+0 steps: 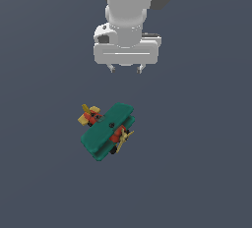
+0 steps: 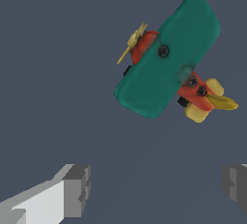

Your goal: Pick up the object and move it to a goal position.

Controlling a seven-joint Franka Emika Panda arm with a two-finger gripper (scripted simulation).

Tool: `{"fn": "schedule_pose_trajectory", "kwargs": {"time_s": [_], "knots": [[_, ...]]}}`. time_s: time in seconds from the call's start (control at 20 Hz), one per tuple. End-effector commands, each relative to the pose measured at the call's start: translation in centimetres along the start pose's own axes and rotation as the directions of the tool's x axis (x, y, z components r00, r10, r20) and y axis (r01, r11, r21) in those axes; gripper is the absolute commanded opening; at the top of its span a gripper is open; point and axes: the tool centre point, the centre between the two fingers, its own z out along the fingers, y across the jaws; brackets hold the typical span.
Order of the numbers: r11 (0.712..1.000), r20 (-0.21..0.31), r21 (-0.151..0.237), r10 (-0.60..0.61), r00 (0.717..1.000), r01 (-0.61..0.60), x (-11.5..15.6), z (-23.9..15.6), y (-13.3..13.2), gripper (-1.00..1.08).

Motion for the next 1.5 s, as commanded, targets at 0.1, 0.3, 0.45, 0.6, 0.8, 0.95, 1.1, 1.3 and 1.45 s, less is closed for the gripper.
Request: {"fn": "schedule_pose_trajectory", "kwargs": {"time_s": [0.1, 0.3, 0.45, 0.6, 0.8, 0.95, 1.1, 1.3, 1.45], "knots": [[1.000, -0.002, 0.000, -0.003, 1.000, 0.003, 0.0, -0.1, -0.1, 0.28], [1.000, -0.014, 0.004, -0.023, 1.000, 0.023, 0.1, -0.6, -0.8, 0.28], [1.000, -0.014, 0.010, -0.028, 1.000, 0.028, 0.1, -0.6, -1.2, 0.28], [1.000, -0.003, 0.020, -0.020, 1.000, 0.020, 0.0, -0.2, -1.3, 0.28], [0.999, 0.022, 0.040, -0.002, 1.000, 0.001, -0.2, 0.8, -1.4, 0.28], [0.998, 0.047, 0.061, 0.016, 0.999, -0.019, -0.5, 1.9, -1.5, 0.28], [0.995, 0.081, 0.086, 0.039, 0.996, -0.046, -0.8, 3.1, -1.7, 0.28], [0.987, 0.137, 0.128, 0.075, 0.988, -0.093, -1.5, 5.2, -2.0, 0.28], [0.978, 0.186, 0.161, 0.104, 0.977, -0.135, -2.1, 6.9, -2.4, 0.28]]}}
